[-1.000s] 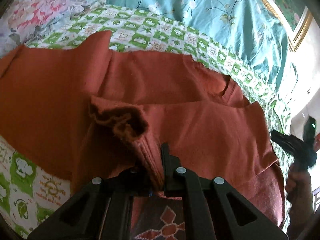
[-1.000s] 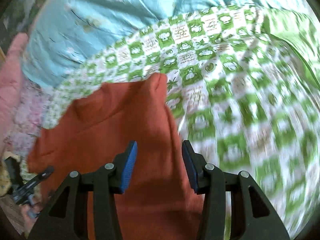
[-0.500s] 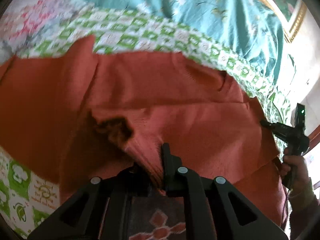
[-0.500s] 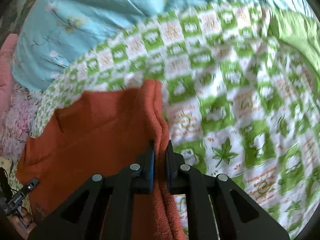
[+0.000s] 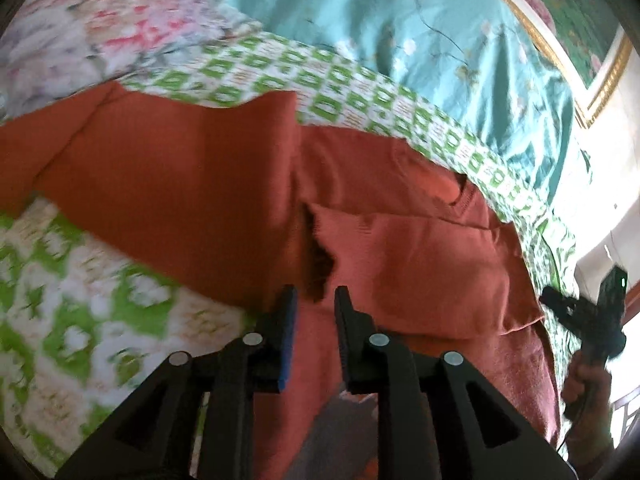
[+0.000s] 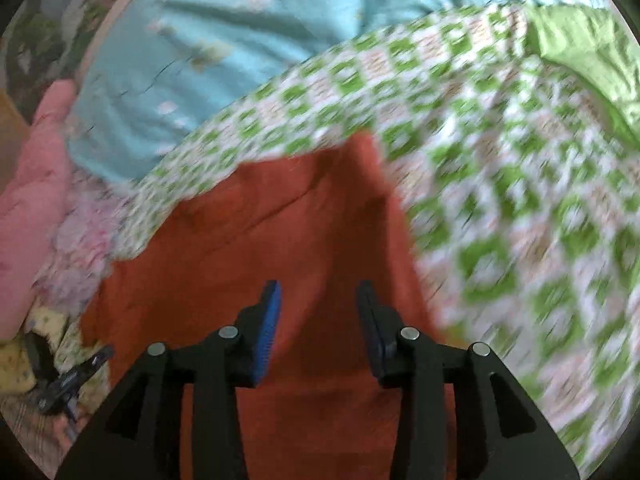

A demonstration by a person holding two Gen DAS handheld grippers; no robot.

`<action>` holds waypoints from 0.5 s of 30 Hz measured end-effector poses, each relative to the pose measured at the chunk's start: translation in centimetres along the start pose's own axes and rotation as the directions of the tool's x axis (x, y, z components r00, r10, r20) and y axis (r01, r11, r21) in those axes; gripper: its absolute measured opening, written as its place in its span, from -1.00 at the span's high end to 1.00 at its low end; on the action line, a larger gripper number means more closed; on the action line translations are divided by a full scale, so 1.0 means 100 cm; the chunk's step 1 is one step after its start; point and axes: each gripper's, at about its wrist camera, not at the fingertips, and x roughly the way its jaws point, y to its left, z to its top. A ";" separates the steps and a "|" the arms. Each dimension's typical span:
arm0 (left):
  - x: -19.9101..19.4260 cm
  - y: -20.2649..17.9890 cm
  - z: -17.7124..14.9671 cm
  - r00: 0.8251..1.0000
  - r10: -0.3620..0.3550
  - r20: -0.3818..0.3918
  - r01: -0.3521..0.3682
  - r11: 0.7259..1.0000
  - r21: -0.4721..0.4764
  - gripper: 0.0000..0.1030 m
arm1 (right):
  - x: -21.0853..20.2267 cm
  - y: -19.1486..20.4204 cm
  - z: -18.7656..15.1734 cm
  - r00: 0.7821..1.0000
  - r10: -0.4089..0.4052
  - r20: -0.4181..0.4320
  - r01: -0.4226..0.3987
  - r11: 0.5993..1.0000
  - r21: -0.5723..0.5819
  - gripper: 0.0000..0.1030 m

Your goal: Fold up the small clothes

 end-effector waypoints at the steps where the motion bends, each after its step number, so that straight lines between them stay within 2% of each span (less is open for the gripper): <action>1: -0.003 0.004 0.001 1.000 0.011 0.003 -0.011 1.000 -0.009 0.44 | 0.002 0.007 -0.010 1.000 0.016 -0.022 -0.016 1.000 -0.007 0.21; 2: -0.009 0.011 0.001 0.999 0.031 0.010 -0.031 0.999 -0.021 0.29 | 0.003 0.013 -0.018 0.999 0.029 -0.039 -0.029 1.000 -0.010 0.21; 4: -0.020 0.028 0.004 0.997 0.077 0.030 -0.076 0.996 -0.051 0.12 | 0.008 0.028 -0.037 0.995 0.061 -0.081 -0.064 0.998 -0.026 0.21; 6: -0.033 0.049 0.011 0.986 0.155 0.058 -0.150 0.986 -0.077 -0.02 | 0.011 0.040 -0.053 0.990 0.081 -0.114 -0.085 0.996 -0.037 0.21; 7: -0.039 0.059 0.015 0.977 0.204 0.069 -0.198 0.977 -0.083 -0.30 | 0.012 0.045 -0.058 0.988 0.091 -0.127 -0.096 0.995 -0.038 0.20; 8: -0.043 0.068 0.020 0.964 0.257 0.072 -0.250 0.964 -0.091 -0.69 | 0.012 0.049 -0.064 0.985 0.100 -0.140 -0.107 0.993 -0.039 0.20; 9: -0.047 0.081 0.028 0.940 0.334 0.068 -0.326 0.939 -0.106 -0.77 | 0.014 0.055 -0.069 0.982 0.107 -0.153 -0.115 0.993 -0.041 0.18; 11: -0.051 0.101 0.045 0.898 0.433 0.075 -0.424 0.899 -0.111 -0.82 | 0.017 0.065 -0.080 0.976 0.118 -0.182 -0.128 0.991 -0.047 0.15; 13: -0.046 0.115 0.061 0.868 0.492 0.069 -0.488 0.870 -0.073 -0.83 | 0.019 0.073 -0.088 0.972 0.125 -0.200 -0.139 0.989 -0.056 0.13; 15: -0.030 0.129 0.077 0.826 0.563 0.043 -0.563 0.826 -0.006 -0.83 | 0.021 0.078 -0.094 0.968 0.134 -0.214 -0.149 0.987 -0.056 0.12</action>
